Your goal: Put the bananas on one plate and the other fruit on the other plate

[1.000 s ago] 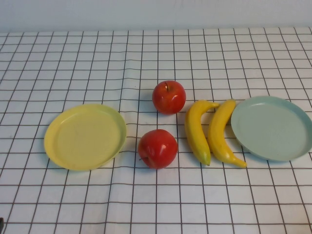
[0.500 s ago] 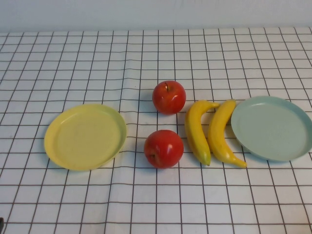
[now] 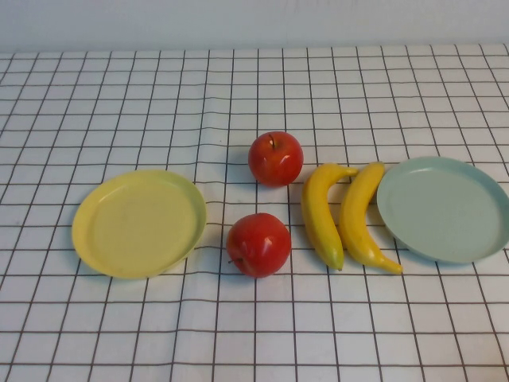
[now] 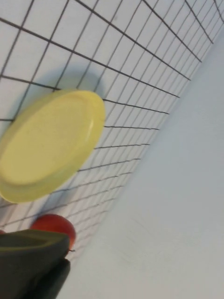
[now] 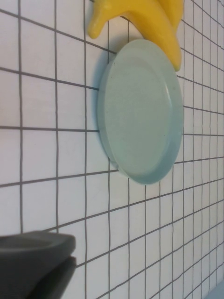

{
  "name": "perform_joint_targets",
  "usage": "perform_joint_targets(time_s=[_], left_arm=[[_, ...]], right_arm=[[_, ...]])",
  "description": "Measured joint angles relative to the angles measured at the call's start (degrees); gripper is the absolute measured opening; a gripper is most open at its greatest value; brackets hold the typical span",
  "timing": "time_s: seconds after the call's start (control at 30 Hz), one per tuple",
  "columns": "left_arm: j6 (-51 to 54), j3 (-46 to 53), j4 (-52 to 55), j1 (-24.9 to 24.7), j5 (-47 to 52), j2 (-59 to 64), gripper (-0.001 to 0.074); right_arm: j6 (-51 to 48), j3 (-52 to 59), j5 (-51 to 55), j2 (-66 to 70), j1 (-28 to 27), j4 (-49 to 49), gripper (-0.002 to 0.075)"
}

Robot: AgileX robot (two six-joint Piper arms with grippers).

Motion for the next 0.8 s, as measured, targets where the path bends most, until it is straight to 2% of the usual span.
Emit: perform_joint_targets(time_s=[0.2, 0.3, 0.4, 0.5, 0.7, 0.8], left_arm=[[-0.99, 0.0, -3.82, 0.0, -5.26, 0.0, -0.0004], [-1.13, 0.0, -5.2, 0.0, -4.51, 0.0, -0.0004], [1.15, -3.01, -5.18, 0.0, 2.45, 0.14, -0.0004], [7.09, -10.59, -4.98, 0.0, 10.57, 3.29, -0.0004], [24.45, -24.93, -4.58, 0.0, 22.7, 17.04, -0.0004], [29.43, -29.67, -2.95, 0.0, 26.82, 24.69, -0.0004]], right_arm=[[0.0, 0.0, 0.0, 0.0, 0.0, 0.0, -0.0015], [0.0, 0.0, 0.0, 0.0, 0.0, 0.0, -0.0015], [0.0, 0.0, 0.0, 0.0, 0.0, 0.0, -0.0015], [0.0, 0.0, 0.0, 0.0, 0.0, 0.0, -0.0015], [0.0, 0.0, 0.0, 0.0, 0.0, 0.0, -0.0015], [0.0, 0.0, 0.0, 0.0, 0.0, 0.0, -0.0015]])
